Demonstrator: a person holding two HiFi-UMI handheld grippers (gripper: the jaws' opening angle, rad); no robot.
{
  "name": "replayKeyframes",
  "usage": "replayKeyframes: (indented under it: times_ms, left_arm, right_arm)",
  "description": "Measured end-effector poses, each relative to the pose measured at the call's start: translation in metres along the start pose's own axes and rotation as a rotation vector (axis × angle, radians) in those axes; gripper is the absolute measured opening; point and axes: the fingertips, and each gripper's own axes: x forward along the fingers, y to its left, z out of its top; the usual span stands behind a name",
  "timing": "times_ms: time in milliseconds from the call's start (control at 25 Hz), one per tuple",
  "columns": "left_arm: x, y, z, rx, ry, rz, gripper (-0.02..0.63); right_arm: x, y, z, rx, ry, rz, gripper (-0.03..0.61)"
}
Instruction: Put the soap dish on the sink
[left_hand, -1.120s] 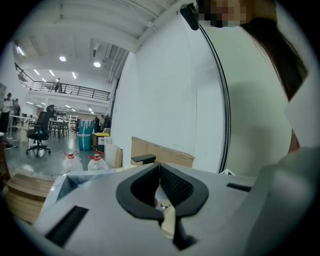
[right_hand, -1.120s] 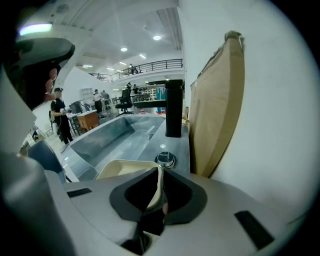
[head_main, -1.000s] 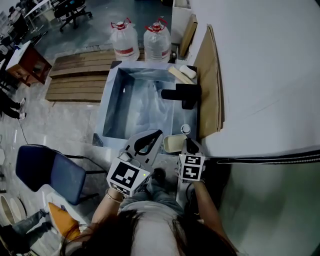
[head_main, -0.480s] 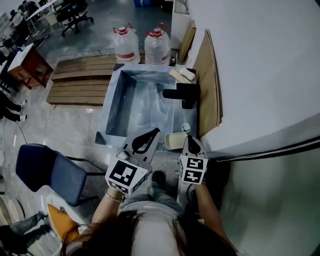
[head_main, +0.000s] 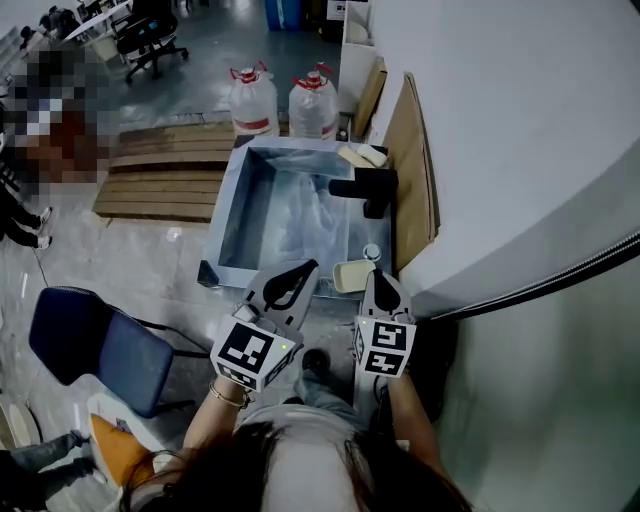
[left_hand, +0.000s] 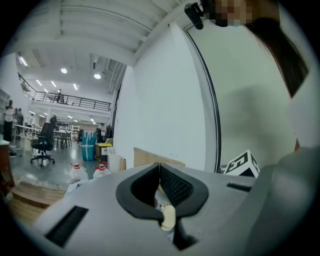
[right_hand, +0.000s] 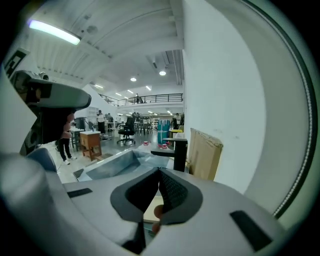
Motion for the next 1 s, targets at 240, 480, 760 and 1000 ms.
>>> replayKeyframes:
  times_ms: [240, 480, 760, 1000]
  left_arm:
    - [-0.021, -0.006, 0.012, 0.012, -0.023, -0.001, 0.009]
    - [-0.044, -0.017, 0.02, 0.018, -0.037, -0.009, 0.009]
    - [-0.074, -0.024, 0.024, 0.033, -0.061, -0.007, 0.009]
    - [-0.102, -0.03, 0.03, 0.047, -0.089, 0.012, 0.009]
  right_arm:
    - [-0.029, 0.015, 0.029, -0.003, -0.076, -0.002, 0.026]
    - [-0.059, 0.031, 0.052, -0.02, -0.147, -0.001, 0.026]
    - [-0.09, 0.049, 0.067, -0.038, -0.211, 0.008, 0.026]
    - [-0.122, 0.07, 0.082, -0.07, -0.284, 0.025, 0.025]
